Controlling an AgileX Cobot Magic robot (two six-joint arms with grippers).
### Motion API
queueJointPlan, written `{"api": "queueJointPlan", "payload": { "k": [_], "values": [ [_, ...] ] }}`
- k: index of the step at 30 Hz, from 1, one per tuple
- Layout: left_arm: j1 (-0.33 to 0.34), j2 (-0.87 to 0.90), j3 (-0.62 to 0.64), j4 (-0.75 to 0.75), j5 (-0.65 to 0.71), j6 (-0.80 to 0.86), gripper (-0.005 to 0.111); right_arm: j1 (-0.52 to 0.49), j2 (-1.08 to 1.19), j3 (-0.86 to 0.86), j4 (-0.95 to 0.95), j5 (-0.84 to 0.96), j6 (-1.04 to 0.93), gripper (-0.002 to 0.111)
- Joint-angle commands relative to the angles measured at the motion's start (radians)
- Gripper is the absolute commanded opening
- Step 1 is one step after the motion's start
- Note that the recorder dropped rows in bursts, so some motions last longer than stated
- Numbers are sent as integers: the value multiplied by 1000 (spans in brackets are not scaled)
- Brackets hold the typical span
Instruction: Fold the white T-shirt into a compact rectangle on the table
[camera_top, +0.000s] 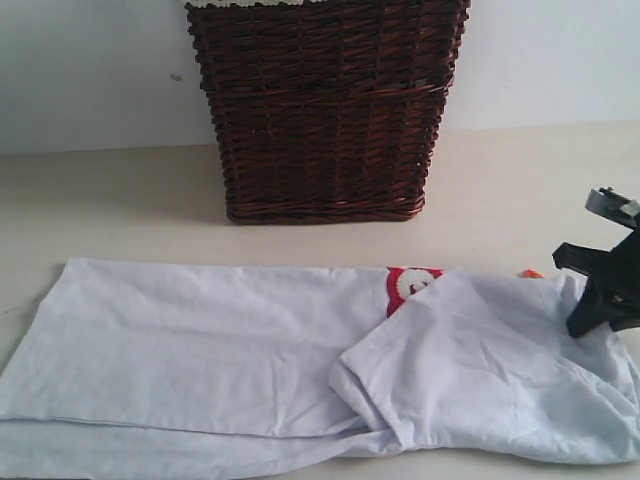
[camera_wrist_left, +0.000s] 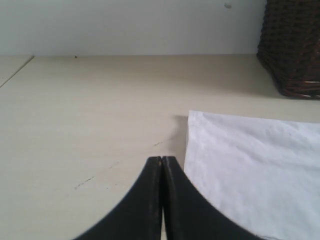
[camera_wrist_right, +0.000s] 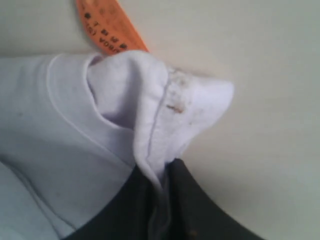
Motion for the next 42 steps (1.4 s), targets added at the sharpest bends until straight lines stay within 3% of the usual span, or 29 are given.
{"api": "queueJointPlan", "payload": {
  "k": [1, 4, 9, 16, 26, 35, 42],
  "values": [
    [2, -6, 0, -2, 1, -7, 0, -11, -18, 30, -451, 66, 257, 0],
    [2, -6, 0, -2, 1, -7, 0, -52, -76, 26, -551, 128, 327, 0],
    [2, -6, 0, -2, 1, -5, 0, -126, -199, -13, -553, 207, 327, 0],
    [2, -6, 0, -2, 1, -5, 0, -75, -349, -94, -313, 312, 221, 0],
    [2, -6, 0, -2, 3, -6, 0, 244, -520, -129, -79, 347, 308, 0],
    [2, -6, 0, -2, 3, -6, 0, 643, -468, -135, 114, -2, 451, 0],
    [2, -6, 0, -2, 3, -6, 0, 858, -281, -272, 112, -172, 527, 0]
  ]
}}
